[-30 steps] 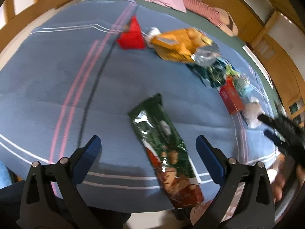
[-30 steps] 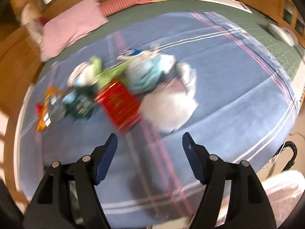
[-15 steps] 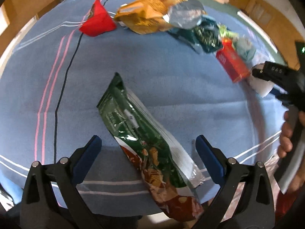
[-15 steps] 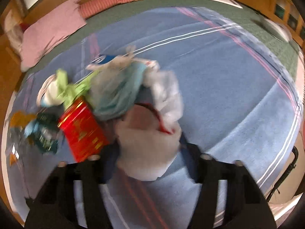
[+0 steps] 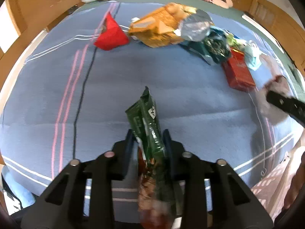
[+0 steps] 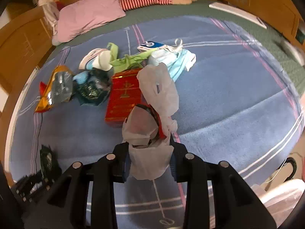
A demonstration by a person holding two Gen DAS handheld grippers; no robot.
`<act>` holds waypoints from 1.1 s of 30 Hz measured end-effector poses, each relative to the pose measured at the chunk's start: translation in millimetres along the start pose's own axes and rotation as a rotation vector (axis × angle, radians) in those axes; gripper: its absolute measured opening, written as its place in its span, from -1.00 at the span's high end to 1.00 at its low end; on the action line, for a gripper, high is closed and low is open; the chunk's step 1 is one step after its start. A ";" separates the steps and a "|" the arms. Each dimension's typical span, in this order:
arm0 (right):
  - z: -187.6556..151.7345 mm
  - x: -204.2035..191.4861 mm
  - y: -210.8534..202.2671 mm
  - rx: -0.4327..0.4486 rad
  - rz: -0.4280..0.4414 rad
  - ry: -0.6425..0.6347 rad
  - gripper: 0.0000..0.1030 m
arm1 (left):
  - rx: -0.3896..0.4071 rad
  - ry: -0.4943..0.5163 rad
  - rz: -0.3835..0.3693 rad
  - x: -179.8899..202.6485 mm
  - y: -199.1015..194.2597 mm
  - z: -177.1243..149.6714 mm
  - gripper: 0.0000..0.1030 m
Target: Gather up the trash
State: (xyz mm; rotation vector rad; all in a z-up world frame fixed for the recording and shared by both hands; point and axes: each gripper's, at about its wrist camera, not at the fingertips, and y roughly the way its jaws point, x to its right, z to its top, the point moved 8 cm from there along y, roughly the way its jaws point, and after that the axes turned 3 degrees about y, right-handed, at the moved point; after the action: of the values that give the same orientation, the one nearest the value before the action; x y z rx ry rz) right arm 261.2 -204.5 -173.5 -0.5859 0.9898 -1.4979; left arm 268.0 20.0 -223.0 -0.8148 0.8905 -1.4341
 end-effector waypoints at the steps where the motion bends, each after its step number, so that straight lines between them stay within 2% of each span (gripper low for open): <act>1: -1.1 -2.7 -4.2 0.013 -0.007 -0.017 0.35 | 0.008 -0.012 0.003 -4.0 -2.1 1.6 0.43; 7: -7.0 -11.4 -18.9 0.069 -0.053 -0.086 0.35 | 0.062 -0.064 0.028 -18.3 -14.7 7.6 0.45; 11: -6.9 -15.5 -19.0 0.099 -0.144 -0.154 0.35 | 0.095 -0.102 0.045 -29.1 -21.7 11.1 0.45; 13: -7.9 -18.3 -17.5 0.102 -0.161 -0.182 0.34 | 0.097 -0.135 0.051 -42.1 -25.8 8.3 0.45; 18: -14.6 -34.5 -15.9 0.086 -0.122 -0.224 0.21 | 0.074 -0.179 0.051 -50.6 -26.1 1.0 0.45; 22: -16.2 -41.4 -18.5 0.076 -0.061 -0.202 0.05 | 0.081 -0.185 0.052 -54.5 -26.1 1.4 0.45; 28: -16.9 -46.6 -26.0 0.081 0.008 -0.161 -0.06 | 0.083 -0.198 0.055 -56.8 -25.7 1.0 0.45; 33: -19.0 -51.4 -29.1 0.079 0.043 -0.147 -0.06 | 0.083 -0.210 0.058 -59.5 -25.9 0.6 0.45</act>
State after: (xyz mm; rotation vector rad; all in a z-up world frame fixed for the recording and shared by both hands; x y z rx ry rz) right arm 239.4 -151.4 -149.8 -0.6052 0.8210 -1.4284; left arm 259.8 79.5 -198.4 -0.8528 0.6852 -1.2996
